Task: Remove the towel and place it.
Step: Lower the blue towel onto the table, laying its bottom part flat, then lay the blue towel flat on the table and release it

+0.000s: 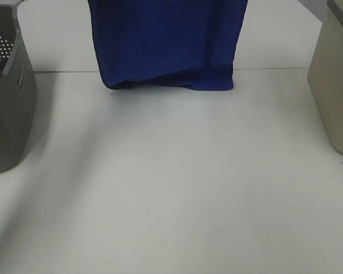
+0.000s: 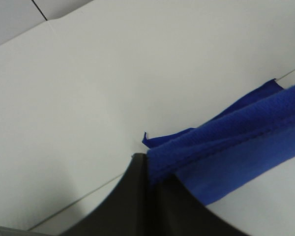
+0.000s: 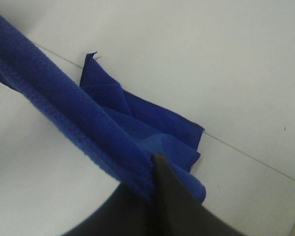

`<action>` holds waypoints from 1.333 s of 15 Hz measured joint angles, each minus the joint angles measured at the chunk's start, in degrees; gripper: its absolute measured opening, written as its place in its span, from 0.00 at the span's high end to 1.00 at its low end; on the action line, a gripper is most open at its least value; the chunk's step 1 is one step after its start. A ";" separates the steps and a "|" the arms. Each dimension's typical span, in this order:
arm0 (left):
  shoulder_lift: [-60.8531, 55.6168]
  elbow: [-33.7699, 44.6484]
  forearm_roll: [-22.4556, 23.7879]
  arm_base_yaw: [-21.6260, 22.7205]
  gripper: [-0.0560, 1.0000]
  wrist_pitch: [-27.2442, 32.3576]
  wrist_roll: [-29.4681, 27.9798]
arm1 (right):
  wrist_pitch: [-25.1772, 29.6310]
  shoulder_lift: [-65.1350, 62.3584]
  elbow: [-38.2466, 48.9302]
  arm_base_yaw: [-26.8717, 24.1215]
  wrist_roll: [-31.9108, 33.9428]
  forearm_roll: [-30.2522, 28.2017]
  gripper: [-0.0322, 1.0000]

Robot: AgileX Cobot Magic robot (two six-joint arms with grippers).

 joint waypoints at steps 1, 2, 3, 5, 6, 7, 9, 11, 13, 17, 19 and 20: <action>-0.23 0.00 -0.97 0.00 0.95 0.34 -1.72 | 0.86 -0.63 0.00 0.00 -0.40 0.00 0.96; -1.15 0.00 -2.75 0.00 0.95 0.57 -3.90 | 1.26 -1.72 0.00 0.00 -0.92 -0.23 0.96; -2.23 0.86 -3.90 0.00 0.95 0.57 -4.64 | 1.26 -2.52 0.34 0.00 -0.97 -0.40 0.96; -6.19 6.47 -5.96 -0.17 0.95 0.57 -5.16 | 1.26 -5.44 5.04 0.00 -1.09 -0.63 0.96; -9.05 11.63 -6.65 -0.46 0.95 0.57 -5.21 | 1.26 -7.56 8.59 0.00 -1.15 -0.63 0.96; -12.09 17.36 -6.82 -0.74 0.95 0.52 -5.21 | 1.26 -9.74 12.09 0.00 -1.20 -0.57 0.96; -19.48 30.48 -7.28 -1.49 0.95 0.57 -5.21 | 1.26 -14.15 19.31 0.00 -1.20 -0.23 0.96; -26.36 41.20 -7.96 -1.66 0.95 0.57 -5.21 | 1.26 -18.45 25.04 0.00 -1.26 1.03 0.96; -31.34 48.41 -8.31 -1.66 0.95 0.46 -5.21 | 1.20 -21.31 29.62 0.29 -1.26 1.95 0.96; -37.59 56.09 -9.05 -1.78 0.95 0.17 -5.21 | 1.09 -25.95 37.18 0.40 -1.03 3.72 0.96; -40.11 60.33 -9.57 -1.78 0.95 -0.06 -5.21 | 0.80 -28.82 42.86 0.40 -0.46 5.04 0.96; -41.14 62.57 -10.49 -1.83 0.95 -0.11 -5.21 | 0.74 -30.42 45.44 0.40 0.11 5.44 0.96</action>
